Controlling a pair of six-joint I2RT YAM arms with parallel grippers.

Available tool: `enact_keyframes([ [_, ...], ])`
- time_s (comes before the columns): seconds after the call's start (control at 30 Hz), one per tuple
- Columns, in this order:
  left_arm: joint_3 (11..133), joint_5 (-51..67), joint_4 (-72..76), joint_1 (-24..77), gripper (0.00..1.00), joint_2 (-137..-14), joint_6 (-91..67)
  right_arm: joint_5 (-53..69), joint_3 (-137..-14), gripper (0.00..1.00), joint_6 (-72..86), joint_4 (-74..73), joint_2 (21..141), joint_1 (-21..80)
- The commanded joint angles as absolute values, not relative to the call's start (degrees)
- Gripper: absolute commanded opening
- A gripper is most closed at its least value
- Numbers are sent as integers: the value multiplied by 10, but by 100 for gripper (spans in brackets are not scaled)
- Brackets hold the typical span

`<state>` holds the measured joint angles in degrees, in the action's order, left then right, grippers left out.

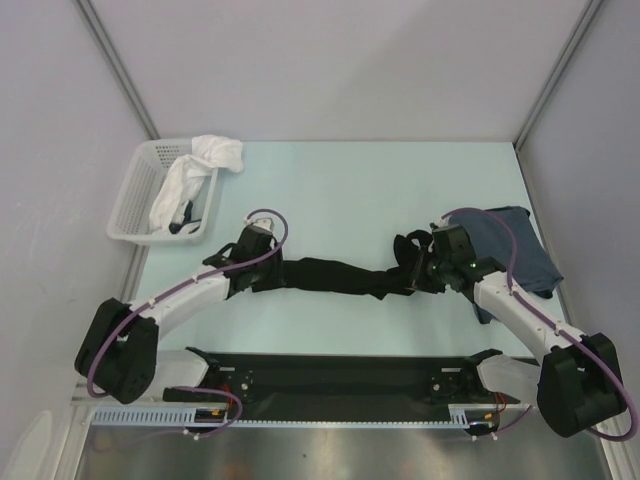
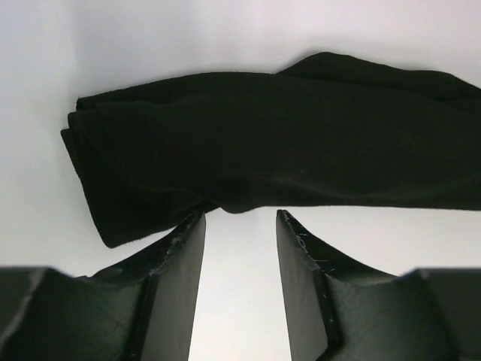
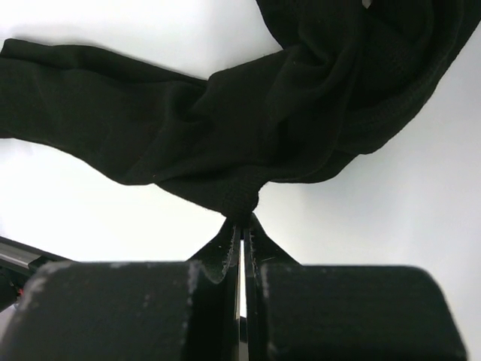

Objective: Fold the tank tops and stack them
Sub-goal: Flatten the tank top out

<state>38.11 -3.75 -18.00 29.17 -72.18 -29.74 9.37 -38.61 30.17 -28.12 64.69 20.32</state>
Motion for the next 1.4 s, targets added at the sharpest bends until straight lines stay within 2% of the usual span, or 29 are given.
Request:
enact_keyframes([
  [0.0,414,-48,-175,297,47,-749,-287,105,-392,0,291,-263,650,199],
  [0.2,449,-72,-170,296,33,-801,-285,111,-391,0,289,-266,644,198],
  [0.27,468,-88,-182,296,26,-817,-284,111,-391,0,289,-268,640,197],
  [0.3,475,-91,-185,296,21,-829,-284,112,-390,0,289,-269,640,197],
  [0.33,483,-95,-188,296,0,-834,-284,112,-390,0,287,-270,638,197],
  [0.47,497,-89,-214,296,0,-819,-287,114,-388,0,286,-273,635,192],
  [0.57,514,-40,-228,294,0,-788,-285,114,-387,0,281,-275,635,189],
  [0.73,531,185,-193,198,0,-799,-307,122,-383,0,280,-265,644,183],
  [0.87,533,255,-126,128,0,-820,-348,128,-382,0,280,-258,651,179],
  [1.0,585,270,-118,102,1,-908,-358,133,-385,0,283,-251,660,179],
  [1.07,615,291,-106,97,8,-943,-368,134,-386,0,283,-249,663,180],
  [1.1,622,306,-100,89,16,-968,-373,136,-387,0,284,-248,665,179],
  [1.13,631,315,-98,84,45,-976,-385,137,-388,0,284,-247,666,178],
  [1.23,624,305,-69,75,83,-962,-397,134,-388,0,285,-245,667,178],
  [1.3,621,270,-75,75,89,-938,-386,135,-388,0,285,-246,665,179],
  [1.37,613,230,-86,77,91,-903,-366,135,-388,0,285,-244,666,178],
])
